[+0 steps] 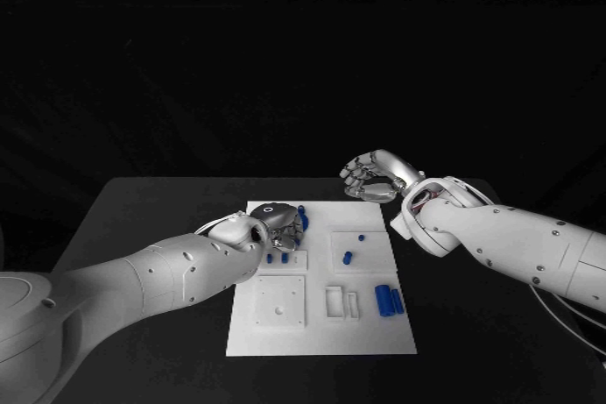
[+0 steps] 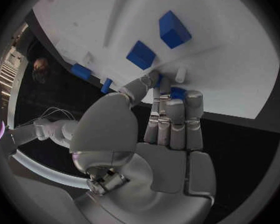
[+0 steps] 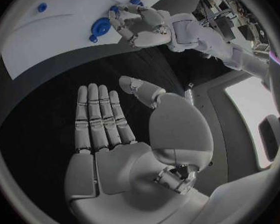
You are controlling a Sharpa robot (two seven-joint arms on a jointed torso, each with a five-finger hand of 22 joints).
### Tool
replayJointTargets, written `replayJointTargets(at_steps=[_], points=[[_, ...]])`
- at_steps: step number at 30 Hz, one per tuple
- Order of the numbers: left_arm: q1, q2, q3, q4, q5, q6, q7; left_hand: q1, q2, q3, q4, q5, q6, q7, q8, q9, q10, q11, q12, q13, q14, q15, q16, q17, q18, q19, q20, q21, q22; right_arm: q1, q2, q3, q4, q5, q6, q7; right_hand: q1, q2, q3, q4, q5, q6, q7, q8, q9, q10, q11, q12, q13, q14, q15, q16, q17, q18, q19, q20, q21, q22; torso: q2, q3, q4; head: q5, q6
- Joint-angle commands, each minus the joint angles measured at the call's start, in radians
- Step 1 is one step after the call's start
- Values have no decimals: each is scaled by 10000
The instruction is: Assemble the parts on the task board
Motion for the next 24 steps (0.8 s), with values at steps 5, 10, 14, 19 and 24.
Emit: replayJointTargets(at_steps=[5,10,14,19,24], points=[[16,-341,186,528,699,-357,91,-11,74,70,24,40,120,18,4,10,115,57,26,12,60,-2,25,3,629,86,-258,45,162,1,-41,5,6,-7,48,116,84,-12,-55,-13,44,-23,20,61,-19,25,13,-54,-28,-26,22,-50,-15,-9,-75,1,-66,-6,-6,4,-1,24,41],[51,-613,490,919,822,-155,24,-17,74,73,27,44,117,19,1,8,113,58,18,11,59,-1,20,-1,628,89,-261,48,161,1,-58,5,27,-7,63,114,86,-10,-54,-13,48,-21,19,62,-19,26,13,-56,-32,-26,23,-51,-16,-9,-77,1,-67,-5,-1,-1,11,55,74],[141,-912,635,1211,838,172,-73,-20,75,76,28,47,114,20,-2,7,113,58,13,10,58,0,17,-3,628,91,-263,50,161,1,-79,5,26,-7,64,110,92,-9,-53,-15,58,-16,18,64,-21,31,12,-60,-41,-26,22,-55,-18,-8,-79,2,-72,-3,-1,-4,10,79,85],[196,-1144,645,1355,837,229,-139,-20,78,84,26,61,113,21,-5,5,117,59,3,10,57,0,11,-7,626,90,-267,52,161,1,-105,5,28,-7,62,109,96,-10,-52,-16,66,-15,17,65,-23,34,12,-64,-49,-25,23,-57,-20,-7,-80,3,-75,-1,-3,-6,9,18,84],[197,-1276,647,1362,831,704,-203,-21,78,88,25,67,115,20,-5,5,121,59,-2,11,58,0,9,-9,625,91,-269,54,161,1,-104,5,30,-7,68,111,99,-10,-52,-17,75,-12,16,67,-25,39,12,-68,-58,-24,23,-60,-22,-6,-81,5,-79,1,6,-9,-4,46,102]])
